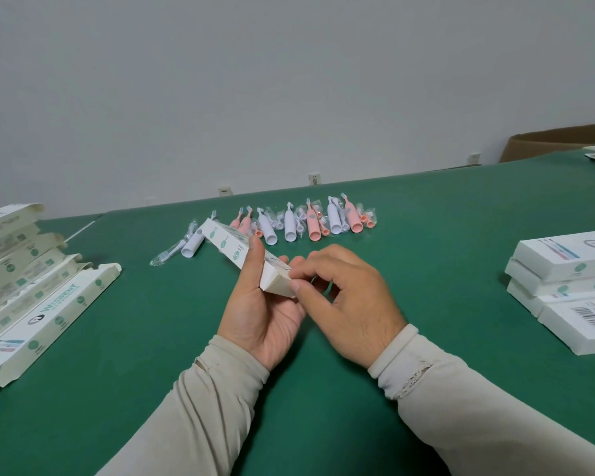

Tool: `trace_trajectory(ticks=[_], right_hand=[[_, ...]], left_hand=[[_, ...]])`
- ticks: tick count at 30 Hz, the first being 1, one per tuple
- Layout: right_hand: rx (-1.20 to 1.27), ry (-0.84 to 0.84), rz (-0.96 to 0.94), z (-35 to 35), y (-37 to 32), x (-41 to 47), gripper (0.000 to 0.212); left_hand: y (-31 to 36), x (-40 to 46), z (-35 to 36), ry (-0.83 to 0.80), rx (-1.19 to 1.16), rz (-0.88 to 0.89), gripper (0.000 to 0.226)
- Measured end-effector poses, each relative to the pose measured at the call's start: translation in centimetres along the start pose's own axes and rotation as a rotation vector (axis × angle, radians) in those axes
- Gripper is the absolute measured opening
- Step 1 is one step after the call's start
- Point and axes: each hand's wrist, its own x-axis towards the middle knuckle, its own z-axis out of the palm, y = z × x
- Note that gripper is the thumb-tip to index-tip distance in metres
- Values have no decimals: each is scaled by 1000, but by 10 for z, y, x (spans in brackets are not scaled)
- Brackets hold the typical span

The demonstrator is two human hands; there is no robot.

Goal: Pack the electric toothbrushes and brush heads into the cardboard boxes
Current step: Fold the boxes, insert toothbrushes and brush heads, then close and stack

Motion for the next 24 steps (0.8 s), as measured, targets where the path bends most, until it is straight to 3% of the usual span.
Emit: trace_trajectory(ticks=[7, 24], right_hand=[[16, 1, -51, -2, -1, 0, 12], [-1, -15, -109, -3, -6, -1, 9]], left_hand=[[4, -3, 6, 45, -15, -18, 66], [9, -9, 11, 26, -21, -5, 61]])
